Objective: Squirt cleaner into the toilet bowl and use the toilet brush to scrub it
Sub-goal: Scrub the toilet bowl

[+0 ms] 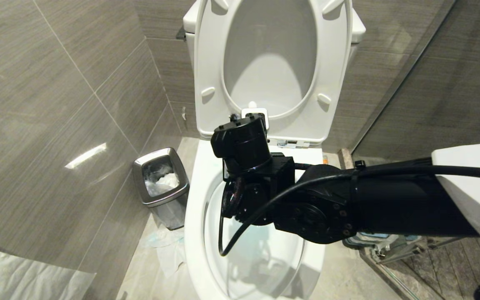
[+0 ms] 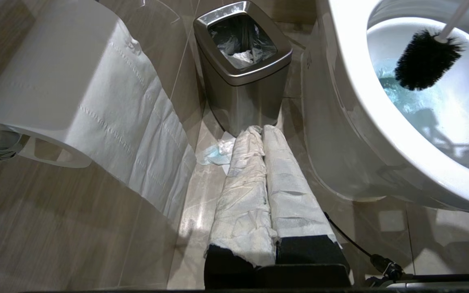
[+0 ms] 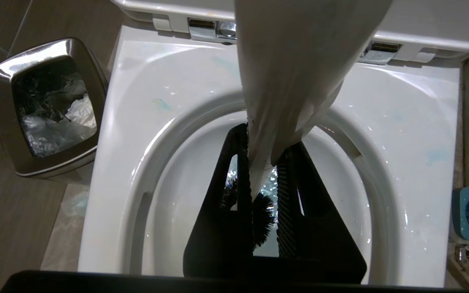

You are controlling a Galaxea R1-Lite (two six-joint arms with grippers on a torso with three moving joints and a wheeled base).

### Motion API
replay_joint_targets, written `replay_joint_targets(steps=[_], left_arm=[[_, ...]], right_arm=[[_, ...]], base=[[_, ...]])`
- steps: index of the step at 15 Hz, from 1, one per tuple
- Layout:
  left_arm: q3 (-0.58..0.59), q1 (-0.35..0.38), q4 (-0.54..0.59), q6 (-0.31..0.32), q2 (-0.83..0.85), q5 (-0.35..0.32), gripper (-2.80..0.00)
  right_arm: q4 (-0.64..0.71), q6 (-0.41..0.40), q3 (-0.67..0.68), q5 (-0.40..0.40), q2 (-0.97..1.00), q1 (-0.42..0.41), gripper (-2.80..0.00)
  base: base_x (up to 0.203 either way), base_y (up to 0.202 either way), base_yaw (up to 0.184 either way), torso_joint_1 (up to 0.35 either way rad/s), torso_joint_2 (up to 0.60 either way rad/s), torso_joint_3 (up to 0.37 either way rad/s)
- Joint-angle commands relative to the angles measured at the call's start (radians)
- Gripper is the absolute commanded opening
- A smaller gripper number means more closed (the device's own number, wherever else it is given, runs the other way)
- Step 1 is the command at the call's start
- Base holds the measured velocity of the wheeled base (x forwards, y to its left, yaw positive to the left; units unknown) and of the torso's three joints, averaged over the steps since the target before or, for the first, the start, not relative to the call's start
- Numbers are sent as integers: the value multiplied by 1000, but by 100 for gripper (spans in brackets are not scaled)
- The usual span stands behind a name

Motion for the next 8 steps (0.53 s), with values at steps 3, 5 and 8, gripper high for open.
replay_joint_targets(steps=[3, 5, 8], left_arm=[[0, 0, -1, 0, 0, 0, -280], [0, 0, -1, 0, 0, 0, -280], [0, 1, 0, 0, 0, 0, -280]], right_arm=[[36, 0, -123, 9, 116, -28, -280], [37, -16, -162, 22, 148, -60, -280], [37, -51, -268, 37, 211, -105, -280]], base=[[0, 0, 0, 0, 0, 0], [0, 0, 0, 0, 0, 0], [0, 0, 0, 0, 0, 0]])
